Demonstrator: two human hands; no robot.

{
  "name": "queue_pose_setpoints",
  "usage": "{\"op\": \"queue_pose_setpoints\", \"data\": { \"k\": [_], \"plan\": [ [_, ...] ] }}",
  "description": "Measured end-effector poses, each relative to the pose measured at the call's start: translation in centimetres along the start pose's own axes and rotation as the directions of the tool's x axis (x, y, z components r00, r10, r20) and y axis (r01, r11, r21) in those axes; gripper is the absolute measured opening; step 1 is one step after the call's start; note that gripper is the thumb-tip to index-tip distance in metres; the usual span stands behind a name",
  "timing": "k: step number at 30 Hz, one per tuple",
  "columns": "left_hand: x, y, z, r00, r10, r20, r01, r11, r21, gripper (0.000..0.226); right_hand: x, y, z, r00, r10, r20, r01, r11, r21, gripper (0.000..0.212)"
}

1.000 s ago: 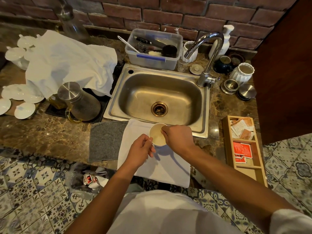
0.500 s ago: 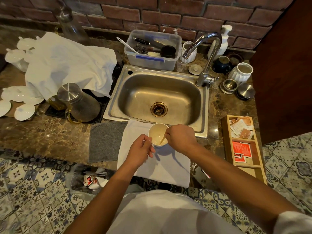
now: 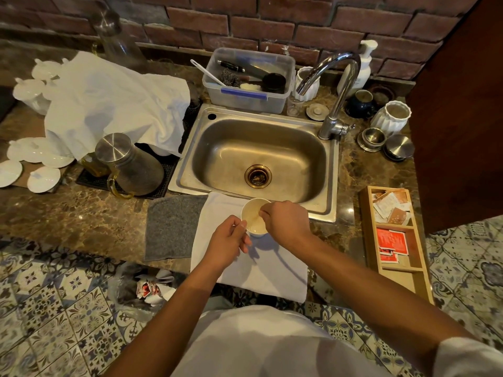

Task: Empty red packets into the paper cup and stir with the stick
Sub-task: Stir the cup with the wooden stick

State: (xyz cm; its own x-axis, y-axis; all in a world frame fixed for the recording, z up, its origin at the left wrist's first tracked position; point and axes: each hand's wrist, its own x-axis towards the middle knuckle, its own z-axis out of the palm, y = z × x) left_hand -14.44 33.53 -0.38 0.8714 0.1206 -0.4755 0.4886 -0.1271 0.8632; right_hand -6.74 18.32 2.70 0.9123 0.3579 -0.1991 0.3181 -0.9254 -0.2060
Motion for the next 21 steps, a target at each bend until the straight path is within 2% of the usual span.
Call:
{"op": "queue_pose_setpoints", "data": {
  "k": [4,10,15,21],
  "plan": [
    [0.1,0.0,0.0,1.0,0.004,0.004,-0.004,1.0,-0.008,0.027,0.0,0.4,0.0,0.995,-0.018,0.103,0.008,0.995,0.097,0.029],
    [0.4,-0.1,0.0,1.0,-0.014,0.015,0.014,0.999,-0.038,0.028,0.2,1.6,-1.7,0.983,-0.027,0.182,0.027,1.0,0.004,0.026],
    [0.2,0.1,0.1,1.0,-0.018,0.012,0.019,0.999,-0.027,0.026,0.1,0.0,-2.2,0.99,0.005,0.138,0.022,0.981,-0.191,0.021],
    [0.0,-0.1,0.0,0.999,-0.031,0.005,0.032,0.999,-0.032,0.026,1.0,-0.9,-1.9,0.998,-0.059,0.007,0.059,0.979,-0.195,0.022]
  ]
}}
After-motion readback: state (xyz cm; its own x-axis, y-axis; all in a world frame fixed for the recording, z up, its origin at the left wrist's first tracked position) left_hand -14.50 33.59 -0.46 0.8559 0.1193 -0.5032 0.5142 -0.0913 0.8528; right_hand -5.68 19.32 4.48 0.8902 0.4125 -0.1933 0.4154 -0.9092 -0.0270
